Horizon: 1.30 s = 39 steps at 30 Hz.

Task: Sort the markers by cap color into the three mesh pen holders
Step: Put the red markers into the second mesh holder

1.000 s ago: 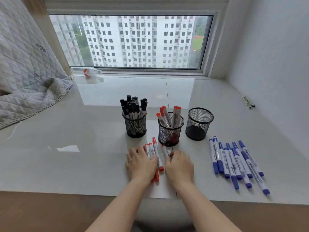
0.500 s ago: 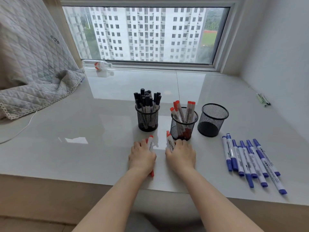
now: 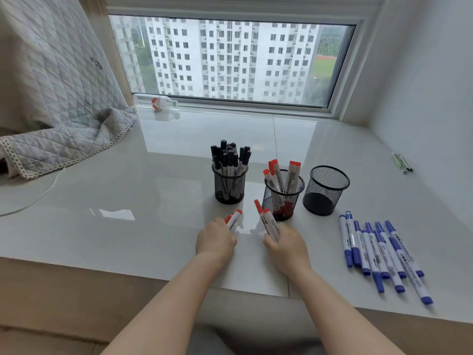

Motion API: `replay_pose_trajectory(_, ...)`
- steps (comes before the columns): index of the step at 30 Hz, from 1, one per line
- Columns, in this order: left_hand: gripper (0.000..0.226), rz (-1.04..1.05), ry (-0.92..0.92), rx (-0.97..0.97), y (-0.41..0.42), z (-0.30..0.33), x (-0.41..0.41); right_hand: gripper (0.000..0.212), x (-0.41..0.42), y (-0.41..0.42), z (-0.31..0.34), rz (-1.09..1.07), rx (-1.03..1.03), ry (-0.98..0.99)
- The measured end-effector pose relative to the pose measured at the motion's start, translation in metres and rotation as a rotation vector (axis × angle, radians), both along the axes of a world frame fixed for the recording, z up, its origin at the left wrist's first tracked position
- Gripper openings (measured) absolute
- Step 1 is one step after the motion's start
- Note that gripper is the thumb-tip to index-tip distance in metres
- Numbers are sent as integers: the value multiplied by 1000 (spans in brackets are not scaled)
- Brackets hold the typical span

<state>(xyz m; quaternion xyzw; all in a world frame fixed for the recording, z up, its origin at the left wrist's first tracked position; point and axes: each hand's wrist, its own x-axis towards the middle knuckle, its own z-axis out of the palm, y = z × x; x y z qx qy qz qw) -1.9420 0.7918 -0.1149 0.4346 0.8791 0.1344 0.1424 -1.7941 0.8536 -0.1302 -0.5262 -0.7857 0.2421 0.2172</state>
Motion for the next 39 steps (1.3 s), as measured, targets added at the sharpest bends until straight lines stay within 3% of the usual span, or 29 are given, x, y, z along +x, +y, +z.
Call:
replay_pose_trajectory(3, 29, 29, -37, 31, -5, 5, -4, 12, 7, -5, 4, -48, -53, 166)
replay_pose_trajectory(6, 31, 55, -114, 35, -8, 9, -11, 2, 16, -13, -1, -7, 20, 145)
replay_pose_trajectory(10, 29, -58, -205, 53, -6, 11, -8, 13, 29, -13, -3, -25, -3, 206)
replay_pose_trajectory(13, 16, -80, -270, 198, 3, 22, 1, 14, 37, -3, 10, -57, -70, 281)
replay_pose_trajectory(16, 30, -98, -262, 341, 22, 42, 8, 40, 44, 15, 33, -150, -112, 366)
replay_pose_trajectory(19, 35, -131, -270, 459, 47, 67, 13, 45, 46, 40, 62, -234, -127, 478)
replay_pose_trajectory(23, 34, -95, -534, 738, 82, 96, 16, 41, 39, 66, 95, -249, -104, 705)
replay_pose_trajectory(28, 32, -32, -767, 1001, 112, 108, 18, 42, 23, 90, 113, -252, -41, 820)
replay_pose_trajectory(31, 34, 5, -821, 1035, 123, 102, 25, 40, 10, 100, 115, -268, -55, 759)
replay_pose_trajectory(36, 39, 18, -894, 1027, 128, 84, 42, 40, -2, 102, 98, -185, -58, 486)
replay_pose_trajectory(39, 41, -20, -856, 1012, 128, 73, 47, 39, -4, 104, 89, -176, -34, 376)
